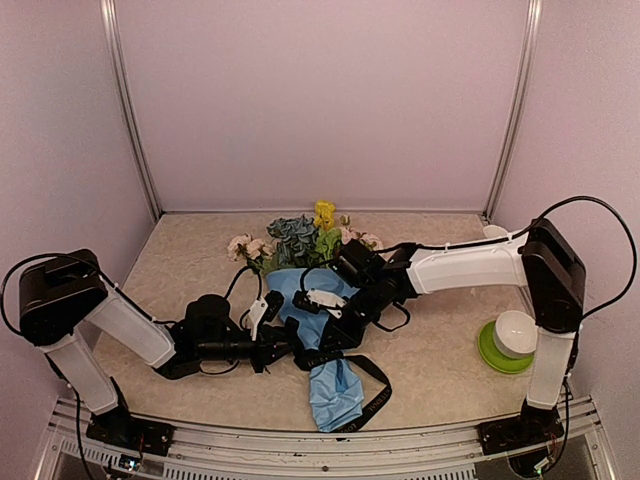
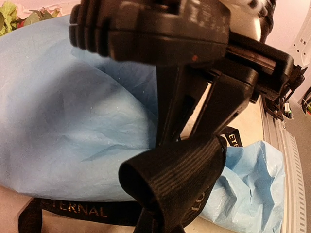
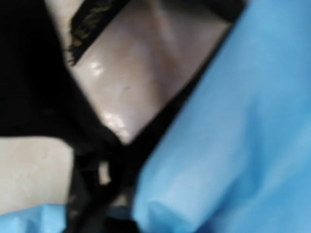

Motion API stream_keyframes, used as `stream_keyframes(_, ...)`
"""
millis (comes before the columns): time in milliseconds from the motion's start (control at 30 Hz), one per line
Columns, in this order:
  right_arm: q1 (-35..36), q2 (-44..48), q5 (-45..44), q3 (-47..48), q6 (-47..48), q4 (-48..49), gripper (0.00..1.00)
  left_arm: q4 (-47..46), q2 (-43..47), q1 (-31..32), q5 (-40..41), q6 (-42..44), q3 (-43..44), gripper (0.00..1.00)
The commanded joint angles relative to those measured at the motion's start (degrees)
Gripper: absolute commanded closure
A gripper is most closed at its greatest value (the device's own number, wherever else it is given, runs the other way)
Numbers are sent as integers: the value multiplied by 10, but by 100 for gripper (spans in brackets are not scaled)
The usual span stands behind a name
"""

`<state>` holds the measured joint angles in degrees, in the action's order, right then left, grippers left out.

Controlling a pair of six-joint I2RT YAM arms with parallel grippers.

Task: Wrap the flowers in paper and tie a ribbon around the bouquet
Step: Cross the half-tied ribbon at the center of the board.

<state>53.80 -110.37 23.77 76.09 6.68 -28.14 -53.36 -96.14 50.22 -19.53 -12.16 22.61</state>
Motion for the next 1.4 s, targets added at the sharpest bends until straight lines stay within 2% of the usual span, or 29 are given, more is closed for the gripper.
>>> stream_keyframes(0, 11, -6, 56, 5, 17, -13, 80, 1, 2, 1, -7, 4, 6, 100)
stream_keyframes(167, 11, -2, 110, 2, 18, 0, 80, 2, 0, 1, -9, 1, 7, 100)
stream_keyframes(433, 28, -37, 132, 23, 39, -40, 80, 6, 4, 1, -7, 3, 6, 100)
stream_keyframes(733, 29, -25, 196, 14, 15, 23, 77, -2, 6, 2, -2, -9, 0, 100)
stream_keyframes(900, 29, -34, 209, 0, 5, 51, 76, 16, -1, 1, 52, -61, -1, 100)
stream_keyframes(1067, 27, -44, 222, -16, -2, 79, 76, 29, -12, -12, 107, -149, -10, 100)
stream_keyframes(1200, 22, -49, 241, -27, -12, 102, 76, 48, -13, -15, 128, -173, -9, 85)
stream_keyframes(1300, 20, -50, 253, -33, -15, 111, 76, 86, 13, -20, 177, -199, -15, 58)
stream_keyframes(1367, 19, -48, 255, -37, -16, 117, 76, 89, 42, -23, 192, -202, -28, 48)
